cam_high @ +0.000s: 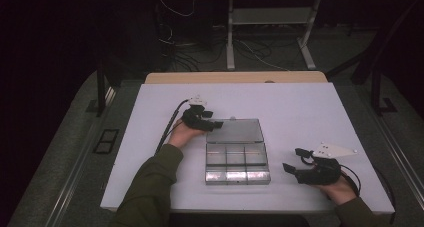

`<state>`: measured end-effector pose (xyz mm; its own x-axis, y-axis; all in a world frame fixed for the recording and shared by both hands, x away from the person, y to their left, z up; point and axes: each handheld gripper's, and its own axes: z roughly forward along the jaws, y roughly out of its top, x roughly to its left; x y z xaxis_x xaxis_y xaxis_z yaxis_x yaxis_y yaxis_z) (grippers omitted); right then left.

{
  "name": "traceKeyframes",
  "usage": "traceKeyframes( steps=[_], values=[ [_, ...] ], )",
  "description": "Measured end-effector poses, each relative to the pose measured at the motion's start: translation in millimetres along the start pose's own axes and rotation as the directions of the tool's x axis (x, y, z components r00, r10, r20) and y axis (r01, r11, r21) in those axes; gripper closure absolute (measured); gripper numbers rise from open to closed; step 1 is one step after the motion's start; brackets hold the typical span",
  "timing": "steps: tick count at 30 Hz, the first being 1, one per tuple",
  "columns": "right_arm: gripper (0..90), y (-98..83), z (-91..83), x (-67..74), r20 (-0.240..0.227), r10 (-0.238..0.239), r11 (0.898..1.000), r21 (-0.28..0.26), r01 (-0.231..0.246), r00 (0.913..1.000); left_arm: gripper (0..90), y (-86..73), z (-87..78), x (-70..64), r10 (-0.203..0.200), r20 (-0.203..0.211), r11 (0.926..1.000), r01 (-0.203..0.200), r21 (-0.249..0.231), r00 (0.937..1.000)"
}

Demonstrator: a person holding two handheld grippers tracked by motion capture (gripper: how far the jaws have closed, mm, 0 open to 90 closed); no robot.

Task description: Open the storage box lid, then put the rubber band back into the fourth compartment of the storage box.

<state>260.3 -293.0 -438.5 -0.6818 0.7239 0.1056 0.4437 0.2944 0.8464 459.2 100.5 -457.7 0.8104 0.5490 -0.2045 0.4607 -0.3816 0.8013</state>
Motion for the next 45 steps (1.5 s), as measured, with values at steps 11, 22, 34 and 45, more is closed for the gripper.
traceKeyframes(
  steps=[11,22,34,45],
  values=[
    [24.9,-0.1,0.1,-0.4,0.000,0.004,1.000,0.000,-0.004,1.0000,19.6,2.7,-5.2,-1.4,-0.002,-0.007,0.9993,0.001,-0.038,1.0000],
    [24.9,-0.5,-0.7,-0.3,0.003,0.000,1.000,0.000,0.000,1.0000,11.6,9.7,-21.4,-13.5,0.039,-0.058,0.9974,-0.043,-0.058,0.9975],
    [24.8,-0.1,-0.9,1.6,0.009,-0.009,1.000,-0.003,0.009,0.9999,0.0,5.8,-36.0,-29.6,0.049,-0.105,0.9971,-0.055,-0.053,0.9932],
    [24.8,1.6,1.5,-0.1,-0.005,-0.003,1.000,-0.010,0.003,1.0000,0.0,-0.6,-52.1,-39.5,0.054,-0.113,0.9954,-0.063,-0.073,0.9921]
  ],
)
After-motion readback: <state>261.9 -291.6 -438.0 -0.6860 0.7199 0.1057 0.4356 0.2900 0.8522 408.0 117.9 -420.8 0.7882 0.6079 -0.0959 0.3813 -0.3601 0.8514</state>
